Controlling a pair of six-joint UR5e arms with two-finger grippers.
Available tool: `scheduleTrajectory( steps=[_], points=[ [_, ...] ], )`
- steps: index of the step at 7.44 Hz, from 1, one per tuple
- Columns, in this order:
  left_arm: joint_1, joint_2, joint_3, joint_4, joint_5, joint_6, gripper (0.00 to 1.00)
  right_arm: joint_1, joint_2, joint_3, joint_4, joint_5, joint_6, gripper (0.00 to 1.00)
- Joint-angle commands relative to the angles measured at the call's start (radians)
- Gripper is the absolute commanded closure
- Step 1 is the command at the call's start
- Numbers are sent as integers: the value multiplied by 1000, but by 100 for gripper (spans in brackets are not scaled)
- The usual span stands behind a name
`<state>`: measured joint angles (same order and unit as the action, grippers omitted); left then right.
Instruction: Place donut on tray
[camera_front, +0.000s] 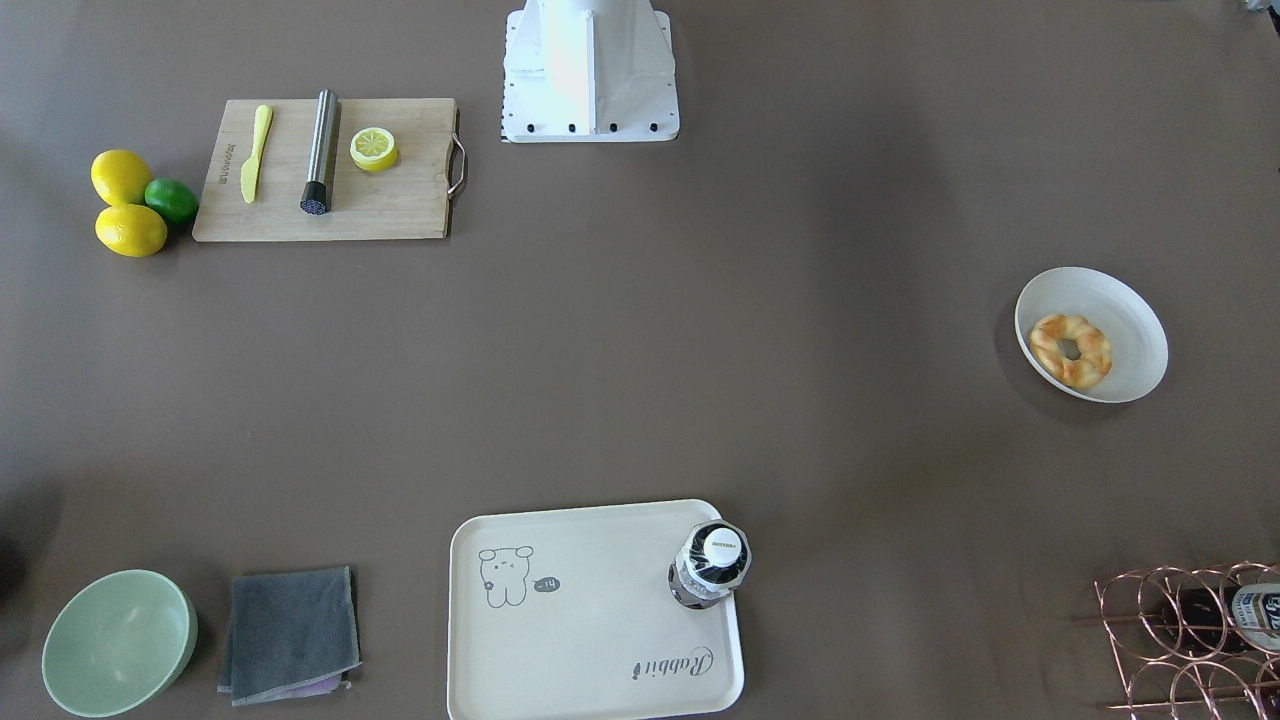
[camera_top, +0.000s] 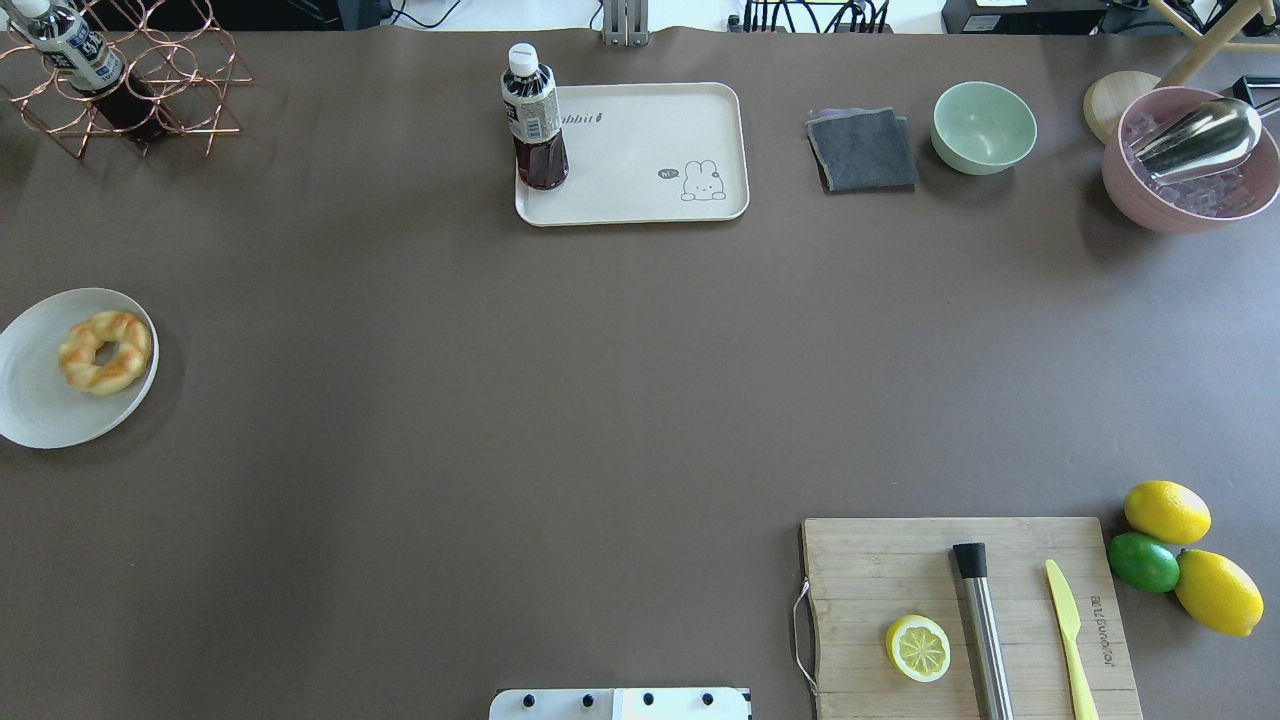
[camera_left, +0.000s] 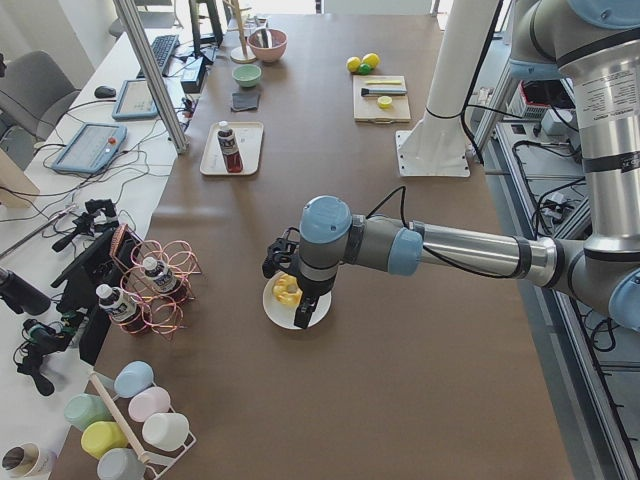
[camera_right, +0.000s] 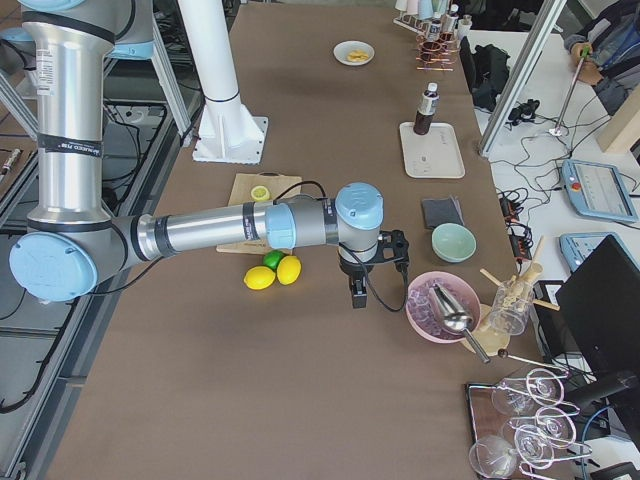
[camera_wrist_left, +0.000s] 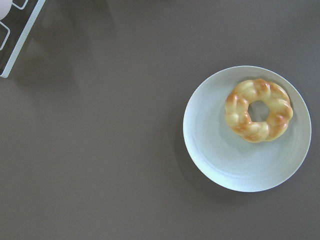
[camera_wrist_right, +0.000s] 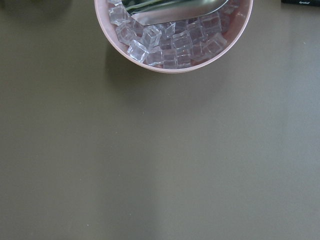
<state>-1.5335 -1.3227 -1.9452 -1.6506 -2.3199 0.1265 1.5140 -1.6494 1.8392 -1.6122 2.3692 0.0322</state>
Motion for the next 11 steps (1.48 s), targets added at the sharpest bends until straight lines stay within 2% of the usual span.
scheduleTrajectory(
  steps=[1,5,7,10,11],
  points=[
    [0,5,3,-1,-1,1,3,0,-4,-2,0,2,0,0],
    [3,3,37,-3,-7,-1,3,0,-6,-3,3,2,0,0],
    [15,-15,97,-1,-12,-5,3,0,-4,-5,5,1,0,0],
    [105,-27,123,-12,-9,-97,3,-2,-6,-5,5,1,0,0],
    [108,-18,150,-90,-9,-100,2,-2,-6,-5,5,1,0,0]
  ],
)
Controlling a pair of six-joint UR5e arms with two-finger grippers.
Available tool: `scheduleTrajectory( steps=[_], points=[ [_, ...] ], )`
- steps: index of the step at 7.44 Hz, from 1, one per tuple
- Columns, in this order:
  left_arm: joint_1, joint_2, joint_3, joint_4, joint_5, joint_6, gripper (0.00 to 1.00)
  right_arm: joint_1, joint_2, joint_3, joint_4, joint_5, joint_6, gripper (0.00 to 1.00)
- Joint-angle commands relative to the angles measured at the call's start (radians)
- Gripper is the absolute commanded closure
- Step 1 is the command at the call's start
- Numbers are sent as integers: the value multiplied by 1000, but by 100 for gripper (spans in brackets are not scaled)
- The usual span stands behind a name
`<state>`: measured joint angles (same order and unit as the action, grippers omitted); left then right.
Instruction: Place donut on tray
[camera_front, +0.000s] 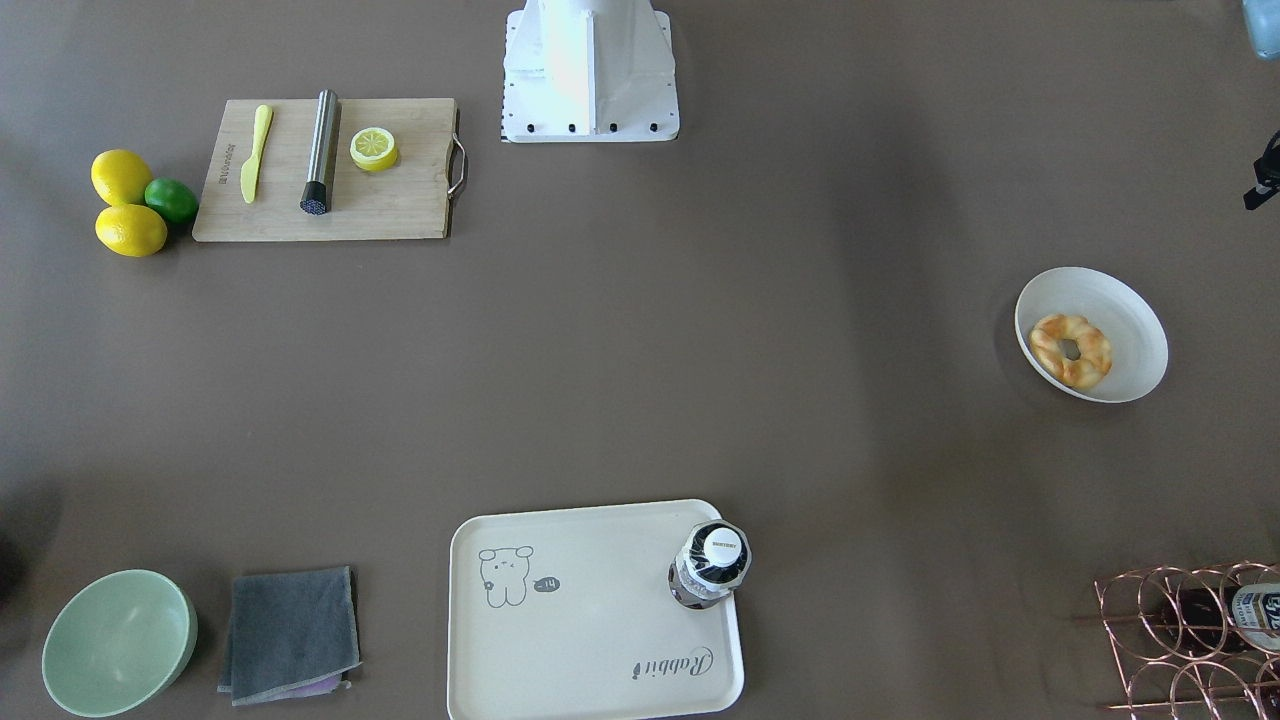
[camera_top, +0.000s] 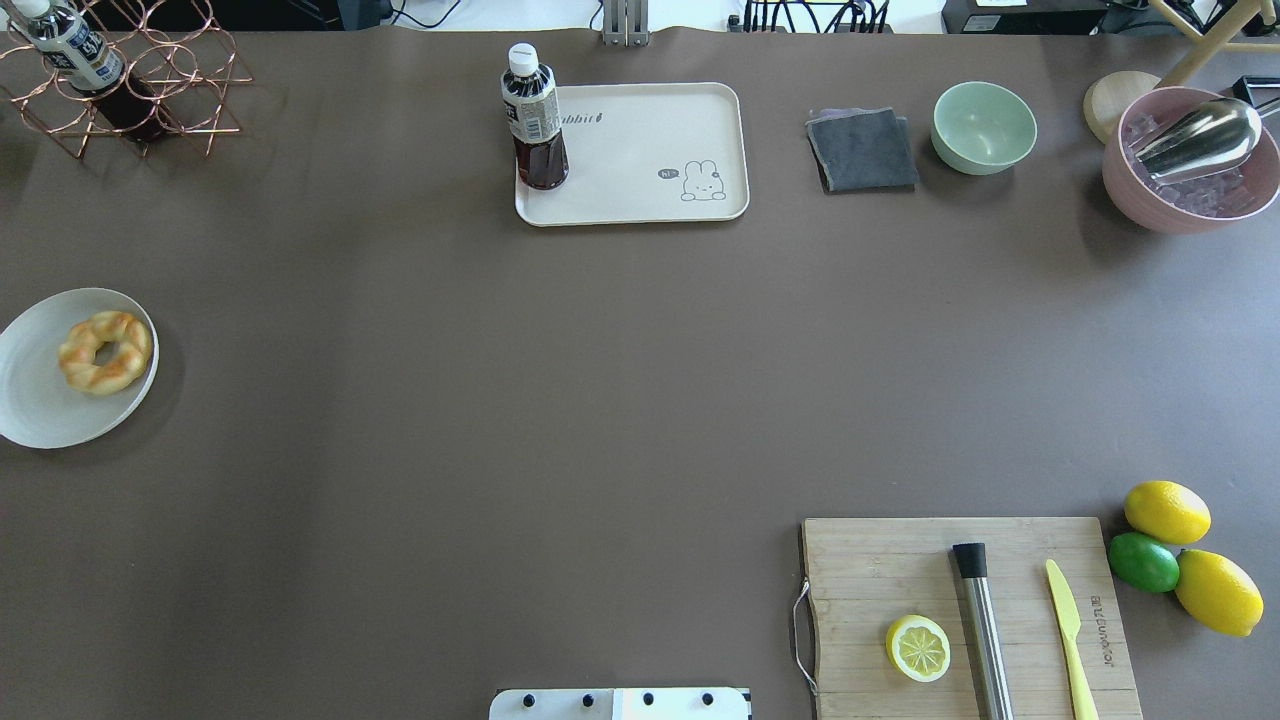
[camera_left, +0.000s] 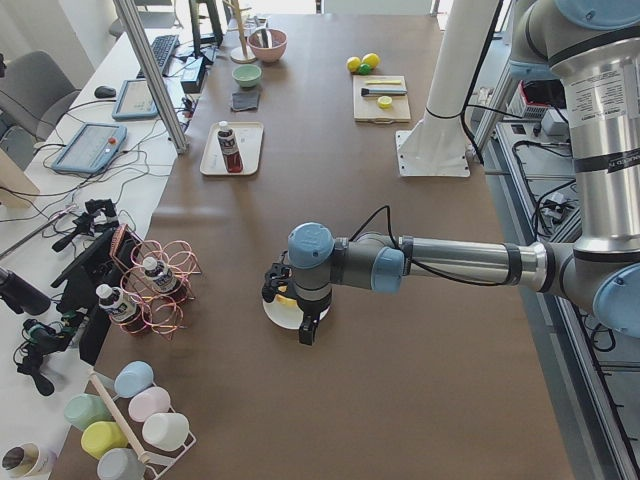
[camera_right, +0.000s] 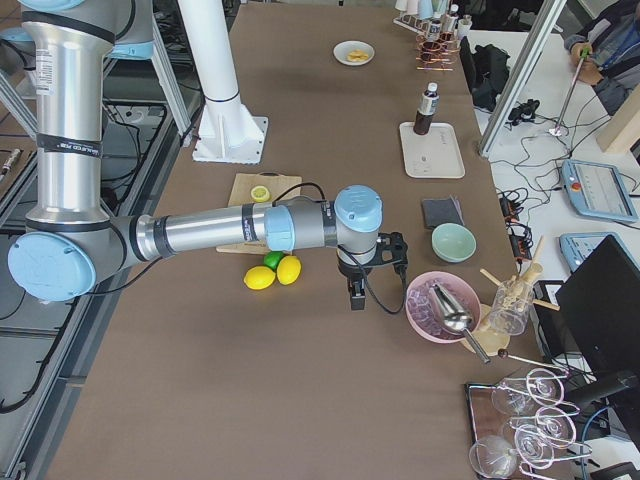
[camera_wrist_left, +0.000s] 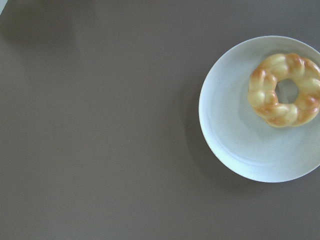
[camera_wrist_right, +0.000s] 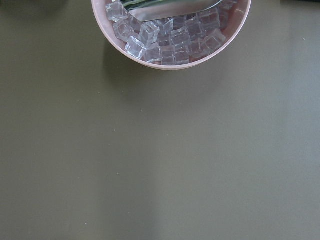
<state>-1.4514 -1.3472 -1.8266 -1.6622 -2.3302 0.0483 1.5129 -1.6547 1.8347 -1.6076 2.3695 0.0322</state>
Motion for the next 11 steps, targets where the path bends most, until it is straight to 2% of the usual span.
scheduleTrajectory(
  steps=[1,2,5,6,7,9,10,11],
  points=[
    [32,20,59,-164,2,-18,3,0,0,0,0,0,0,0],
    [73,13,85,-218,5,-22,3,0,-2,0,2,0,0,0],
    [92,16,160,-247,3,-31,3,0,-2,1,2,2,0,0],
    [98,13,171,-290,2,-117,3,0,-3,1,2,7,0,0],
    [139,20,199,-371,8,-193,3,0,-5,3,3,8,0,0],
    [213,2,349,-642,9,-359,3,0,-2,3,3,10,0,0],
    [256,-22,393,-731,11,-465,3,0,-2,3,2,10,0,0],
    [266,-52,423,-754,11,-497,3,0,-3,3,3,11,2,0]
  ],
)
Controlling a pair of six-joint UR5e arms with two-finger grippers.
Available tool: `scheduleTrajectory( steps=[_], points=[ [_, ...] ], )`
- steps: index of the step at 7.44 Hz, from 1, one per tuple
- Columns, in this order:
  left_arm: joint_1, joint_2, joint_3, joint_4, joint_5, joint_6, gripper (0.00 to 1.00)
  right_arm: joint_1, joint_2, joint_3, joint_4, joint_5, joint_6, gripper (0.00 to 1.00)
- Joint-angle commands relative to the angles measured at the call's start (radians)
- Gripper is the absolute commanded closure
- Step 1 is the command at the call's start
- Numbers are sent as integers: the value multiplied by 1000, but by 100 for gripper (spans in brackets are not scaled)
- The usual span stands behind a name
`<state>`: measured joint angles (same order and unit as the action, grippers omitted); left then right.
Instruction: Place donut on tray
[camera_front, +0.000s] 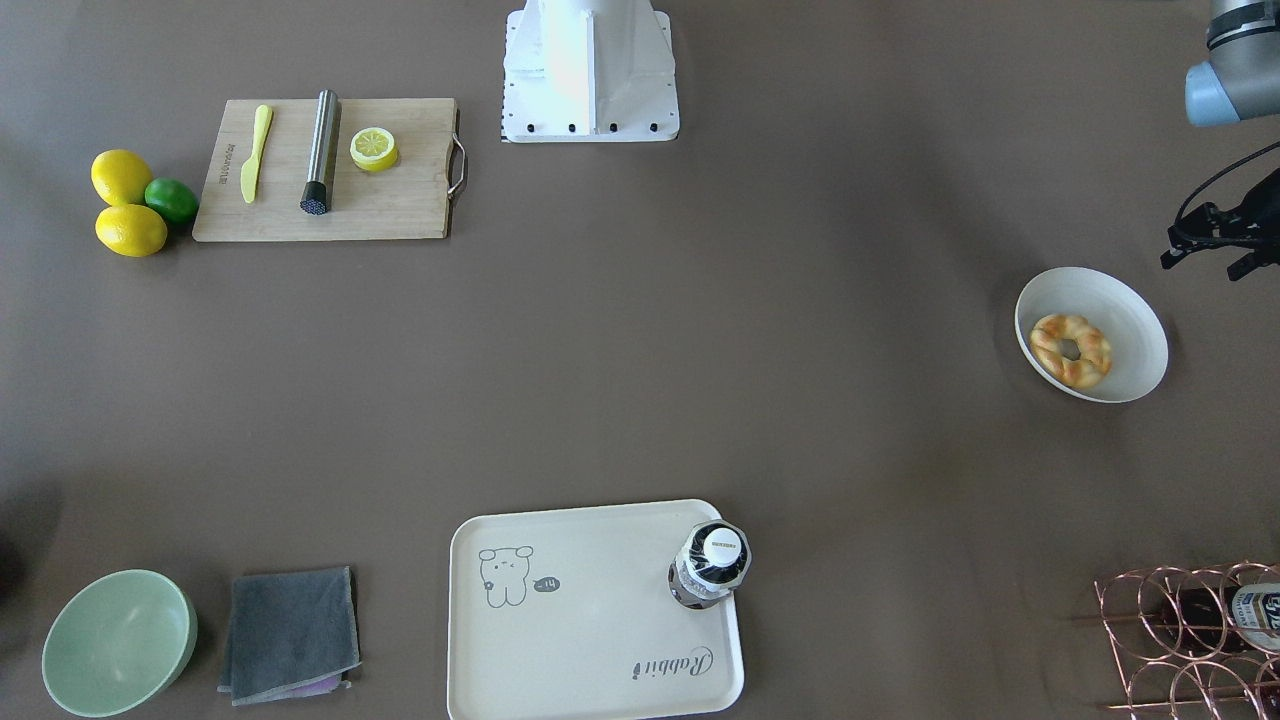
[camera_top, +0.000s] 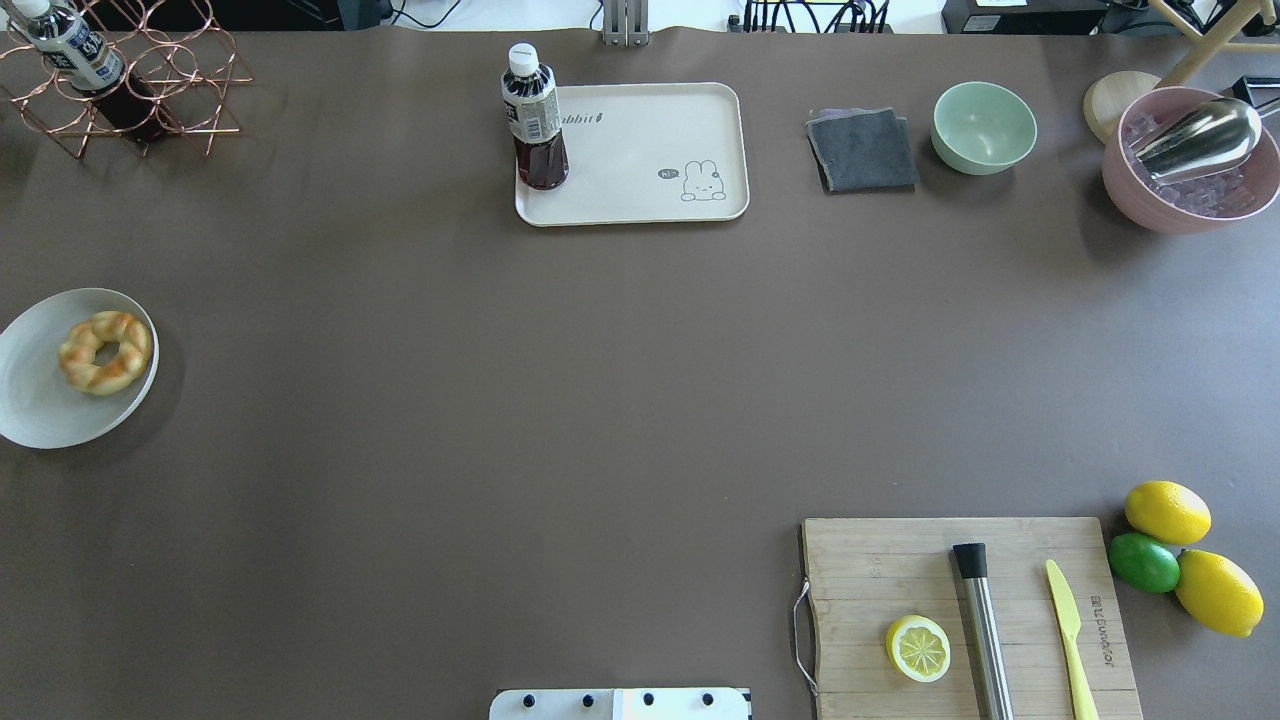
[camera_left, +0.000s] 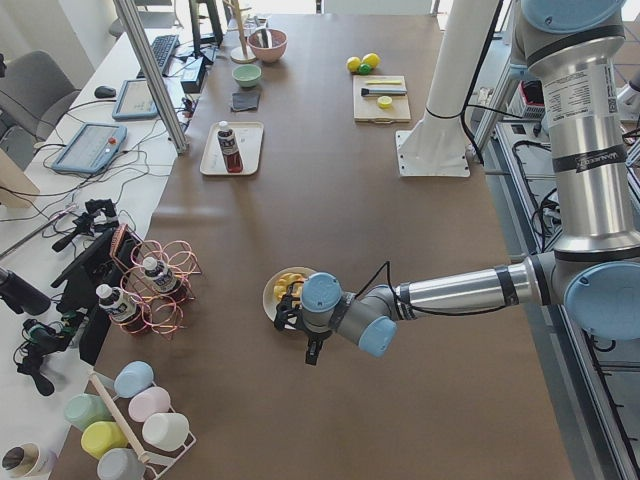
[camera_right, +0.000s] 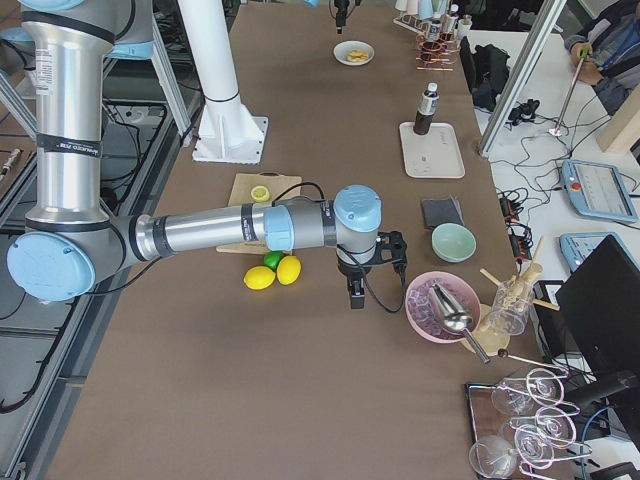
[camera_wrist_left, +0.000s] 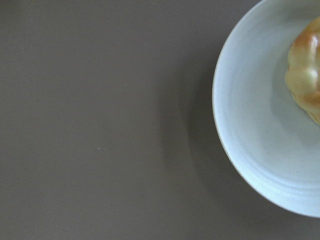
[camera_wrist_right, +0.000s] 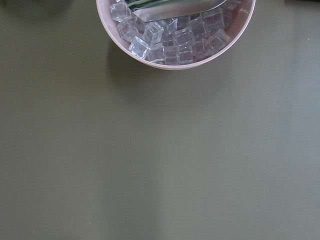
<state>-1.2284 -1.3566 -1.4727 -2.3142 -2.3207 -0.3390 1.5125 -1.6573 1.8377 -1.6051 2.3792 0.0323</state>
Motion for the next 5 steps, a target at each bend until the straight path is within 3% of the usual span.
scheduleTrajectory(
  steps=[1,3,5],
  points=[
    [43,-76,95,-100,0,-139,3,0,-1,-1,-1,2,0,0],
    [43,-117,103,-100,0,-253,3,0,-6,0,-1,2,0,0],
    [46,-136,132,-102,0,-252,11,0,-6,-1,-1,2,0,0]
  ],
)
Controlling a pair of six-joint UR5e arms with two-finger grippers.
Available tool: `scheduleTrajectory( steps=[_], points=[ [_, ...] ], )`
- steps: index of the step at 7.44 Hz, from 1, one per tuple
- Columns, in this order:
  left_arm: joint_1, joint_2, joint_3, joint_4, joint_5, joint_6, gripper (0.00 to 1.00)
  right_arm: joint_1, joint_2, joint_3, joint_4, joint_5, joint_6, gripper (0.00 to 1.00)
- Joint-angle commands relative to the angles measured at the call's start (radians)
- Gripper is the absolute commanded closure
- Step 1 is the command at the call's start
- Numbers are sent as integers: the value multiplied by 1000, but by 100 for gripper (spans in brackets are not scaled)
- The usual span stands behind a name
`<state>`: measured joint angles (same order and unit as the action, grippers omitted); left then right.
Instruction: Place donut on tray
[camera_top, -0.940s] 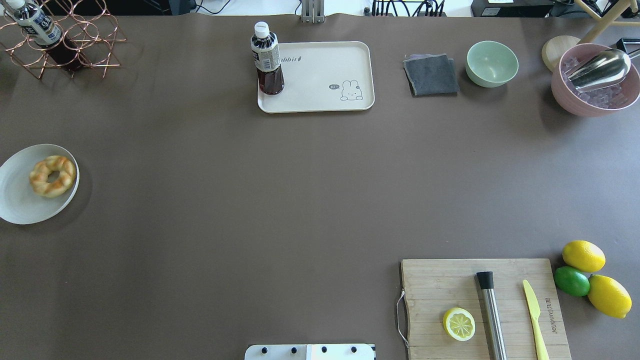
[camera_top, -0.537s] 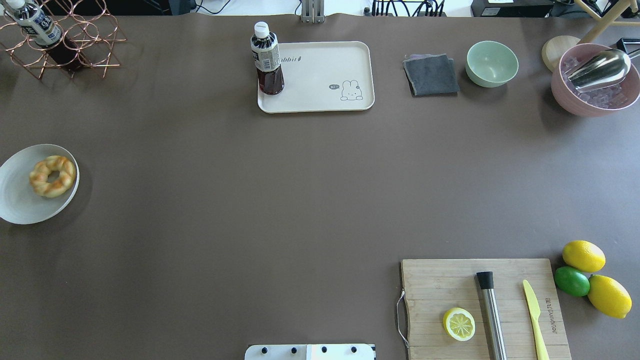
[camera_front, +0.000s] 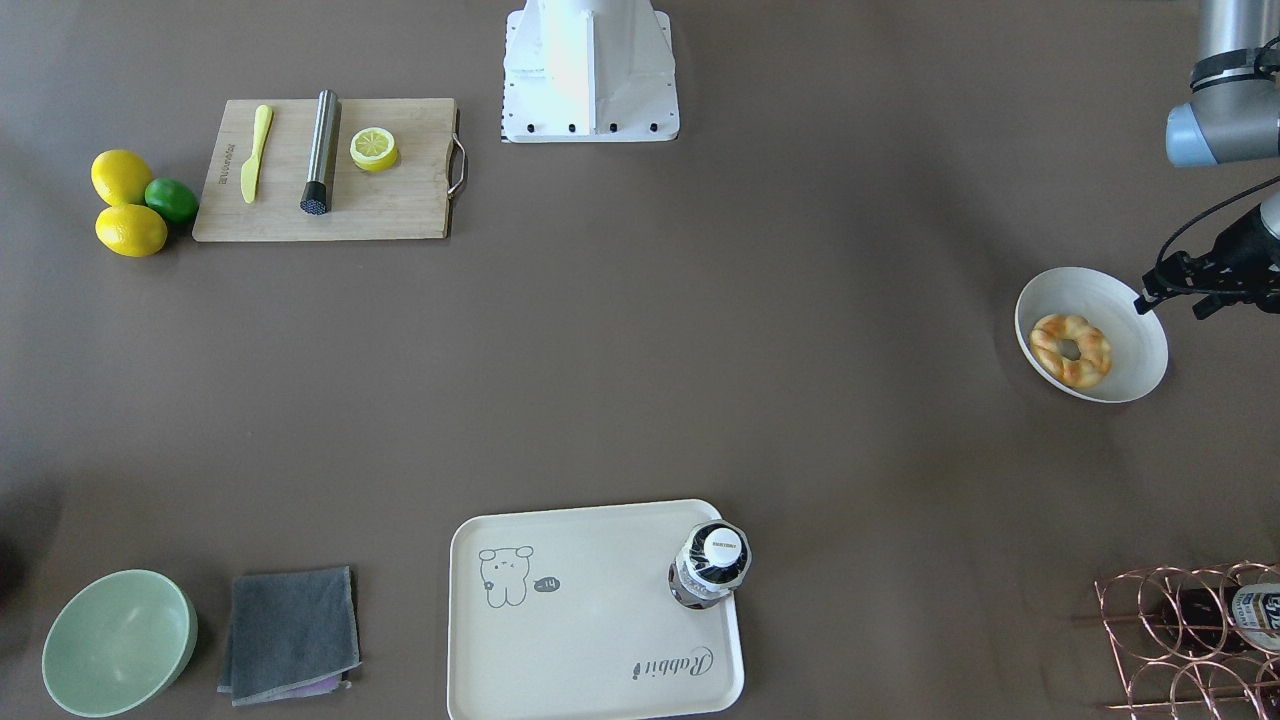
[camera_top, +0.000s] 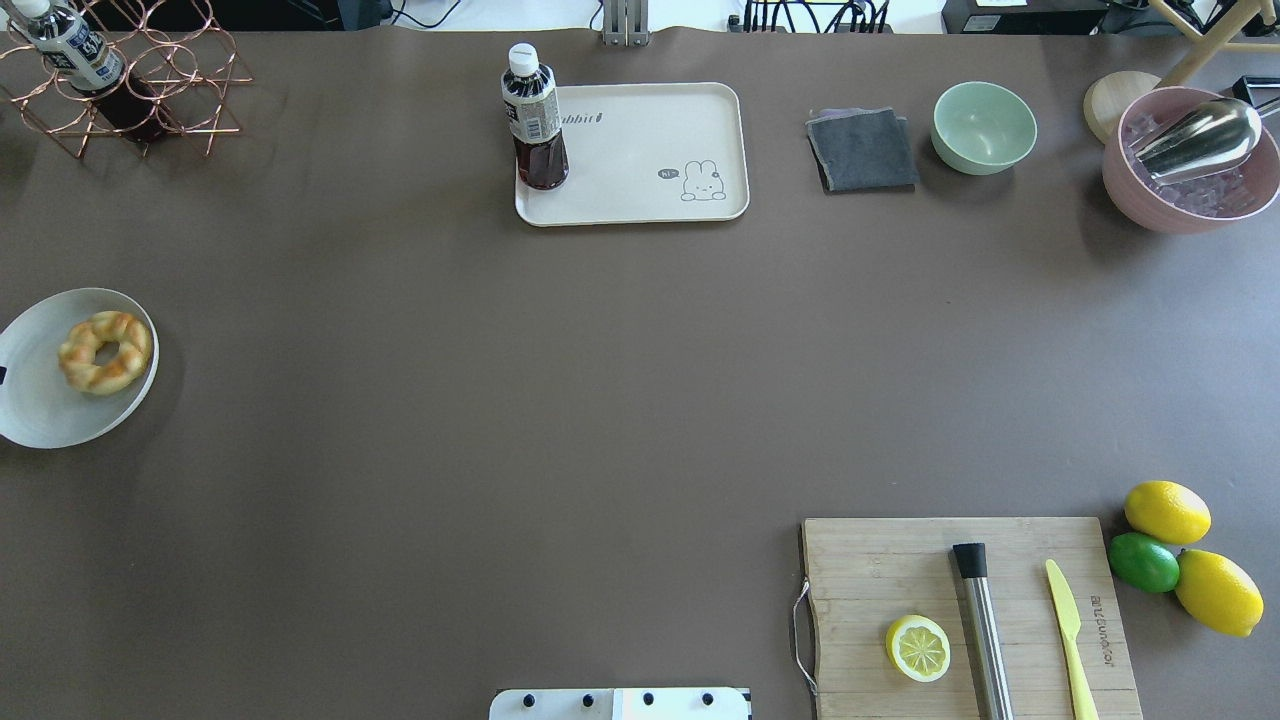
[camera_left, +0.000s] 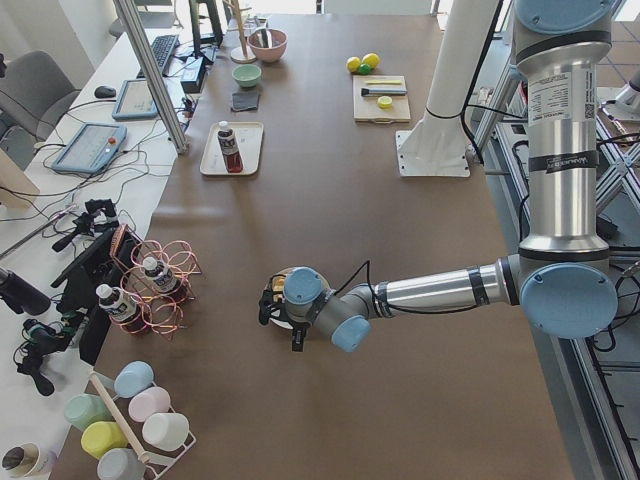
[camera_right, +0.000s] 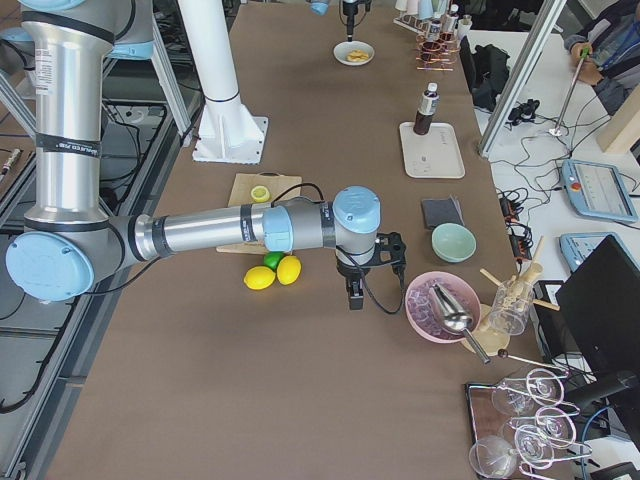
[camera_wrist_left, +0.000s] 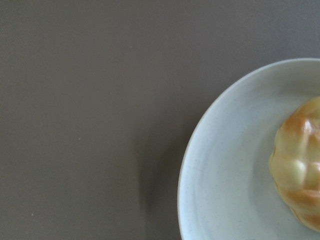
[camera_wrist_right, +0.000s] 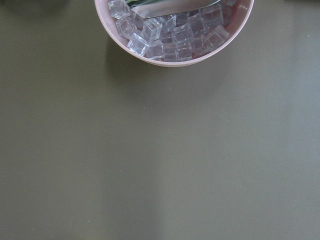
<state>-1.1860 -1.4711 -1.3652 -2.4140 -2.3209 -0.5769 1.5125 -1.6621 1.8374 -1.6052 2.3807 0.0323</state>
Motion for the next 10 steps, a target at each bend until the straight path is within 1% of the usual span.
scheduleTrajectory(
  steps=[1,2,3,4,5,6,7,8,10],
  points=[
    [8,-29,28,0,1,-15,13,0,-1,-3,-1,0,0,0],
    [14,-43,38,0,3,-15,15,0,-2,-3,-1,0,0,0],
    [17,-49,41,0,8,-15,22,0,-2,-3,-1,0,0,0],
    [26,-49,46,0,9,-17,34,0,-2,-3,-1,-2,0,0],
    [26,-49,45,0,9,-18,51,0,-2,-3,-2,0,0,0],
    [26,-54,44,0,9,-58,86,0,-1,-10,-1,5,1,0],
    [38,-61,44,-2,9,-84,100,-2,-1,-10,-2,8,3,0],
    [40,-64,40,-2,8,-92,100,0,1,-9,-1,41,2,0],
    [40,-69,12,9,-6,-139,100,0,4,-3,-2,40,0,0]
  ],
)
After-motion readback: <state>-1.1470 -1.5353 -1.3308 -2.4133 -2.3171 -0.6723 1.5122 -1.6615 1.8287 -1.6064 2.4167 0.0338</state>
